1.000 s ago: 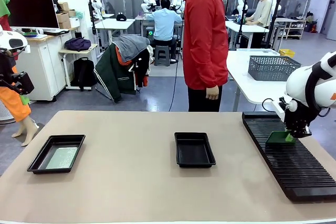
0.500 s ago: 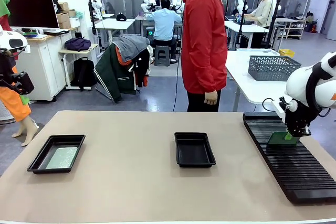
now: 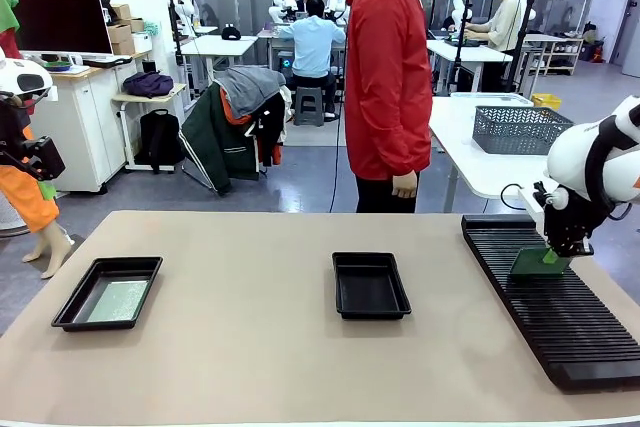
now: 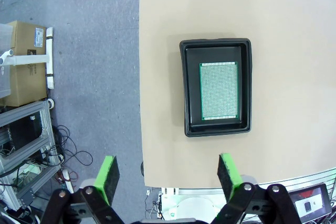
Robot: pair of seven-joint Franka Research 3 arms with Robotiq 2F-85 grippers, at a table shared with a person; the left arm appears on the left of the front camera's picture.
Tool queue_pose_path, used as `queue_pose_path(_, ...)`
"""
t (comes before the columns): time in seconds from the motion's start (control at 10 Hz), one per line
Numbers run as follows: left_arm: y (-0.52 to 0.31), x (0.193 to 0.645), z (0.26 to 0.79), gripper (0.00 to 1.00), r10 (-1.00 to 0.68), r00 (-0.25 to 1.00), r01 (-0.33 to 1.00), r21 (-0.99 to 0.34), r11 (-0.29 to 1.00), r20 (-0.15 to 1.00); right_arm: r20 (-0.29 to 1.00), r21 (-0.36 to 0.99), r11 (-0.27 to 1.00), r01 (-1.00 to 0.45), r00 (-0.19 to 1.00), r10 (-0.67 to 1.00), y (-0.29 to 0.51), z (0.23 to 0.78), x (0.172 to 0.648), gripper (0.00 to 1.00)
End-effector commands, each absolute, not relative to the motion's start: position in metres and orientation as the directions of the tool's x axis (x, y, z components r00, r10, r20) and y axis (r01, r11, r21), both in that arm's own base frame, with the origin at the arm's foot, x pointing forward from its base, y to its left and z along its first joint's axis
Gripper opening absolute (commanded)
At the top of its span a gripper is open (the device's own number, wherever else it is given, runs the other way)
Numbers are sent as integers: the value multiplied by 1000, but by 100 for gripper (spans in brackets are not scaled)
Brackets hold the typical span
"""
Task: Inspect and transfer BCBs to ESD trays.
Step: Pick up the Blank PCB from the PCB Rack and place it in the right ESD tray.
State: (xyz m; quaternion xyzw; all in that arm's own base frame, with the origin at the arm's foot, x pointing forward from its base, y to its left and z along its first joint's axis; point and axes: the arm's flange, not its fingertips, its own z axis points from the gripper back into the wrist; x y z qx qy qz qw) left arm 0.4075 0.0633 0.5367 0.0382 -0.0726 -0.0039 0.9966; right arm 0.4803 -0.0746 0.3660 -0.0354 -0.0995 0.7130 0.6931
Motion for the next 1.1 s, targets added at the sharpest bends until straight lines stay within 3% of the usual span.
queue_pose_path(0.0, 65, 407, 535, 100, -17, 989, 6, 71, 997, 147, 82, -182, -23, -983, -39, 996, -73, 400, 475, 0)
queue_pose_path(0.7, 65, 407, 535, 100, -17, 989, 6, 71, 997, 147, 49, -114, -88, -990, -94, 994, -81, 616, 438, 0)
queue_pose_path(1.0, 65, 407, 535, 100, -17, 989, 6, 71, 997, 147, 86, -76, -75, -994, -81, 993, -87, 673, 424, 0)
